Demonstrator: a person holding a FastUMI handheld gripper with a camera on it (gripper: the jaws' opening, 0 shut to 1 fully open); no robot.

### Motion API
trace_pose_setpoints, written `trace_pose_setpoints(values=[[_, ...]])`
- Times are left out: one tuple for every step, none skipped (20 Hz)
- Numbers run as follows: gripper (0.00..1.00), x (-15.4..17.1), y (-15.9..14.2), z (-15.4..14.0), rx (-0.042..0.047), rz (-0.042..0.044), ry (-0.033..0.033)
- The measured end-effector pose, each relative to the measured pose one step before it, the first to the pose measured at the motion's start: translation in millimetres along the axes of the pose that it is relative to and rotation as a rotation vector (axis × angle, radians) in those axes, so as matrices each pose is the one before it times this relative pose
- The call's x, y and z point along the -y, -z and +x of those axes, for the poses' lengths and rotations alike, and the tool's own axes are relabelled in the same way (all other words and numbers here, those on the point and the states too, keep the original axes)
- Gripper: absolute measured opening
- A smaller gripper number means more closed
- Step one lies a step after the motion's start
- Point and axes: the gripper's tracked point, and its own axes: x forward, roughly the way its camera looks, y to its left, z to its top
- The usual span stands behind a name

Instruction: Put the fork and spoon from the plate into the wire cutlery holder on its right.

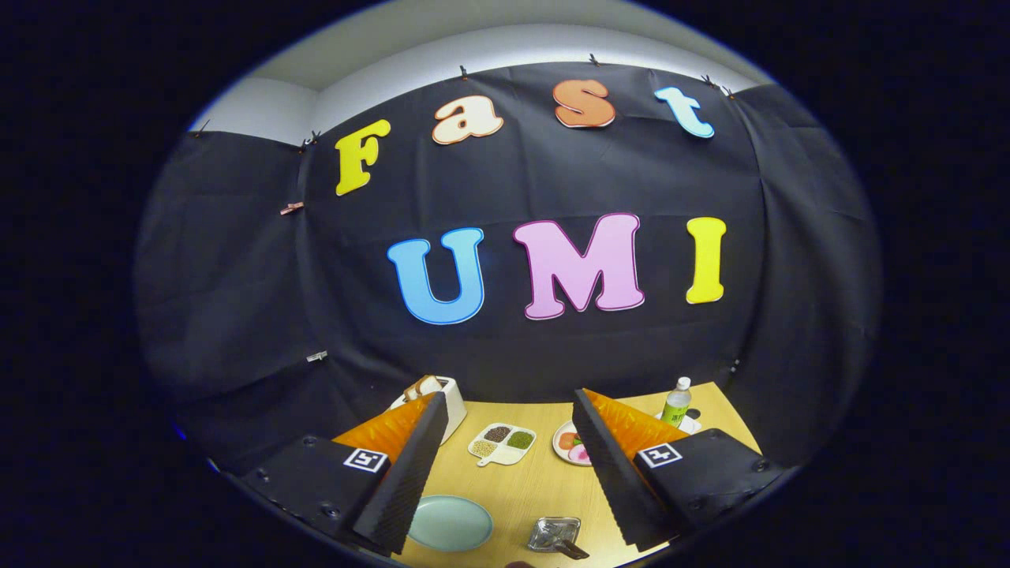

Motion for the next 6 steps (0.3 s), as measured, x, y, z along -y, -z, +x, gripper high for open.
trace_pose_setpoints(values=[[0.99, -3.36, 3.35, -2.79, 0.00563, -0.00529, 0.00292], [0.99, 0.09, 0.65, -3.79, 0.01122, -0.00755, 0.00908], [0.99, 1.82, 0.05, -1.01, 0.01688, -0.01842, 0.00431], [0.99, 1.01, -0.93, -2.97, 0.01538, -0.02111, 0.00141], [0.99, 1.48, 2.11, -5.19, 0.00720, -0.02259, 0.00748], [0.99, 0.84, 2.68, -4.09, 0.00254, -0.00723, 0.00325]])
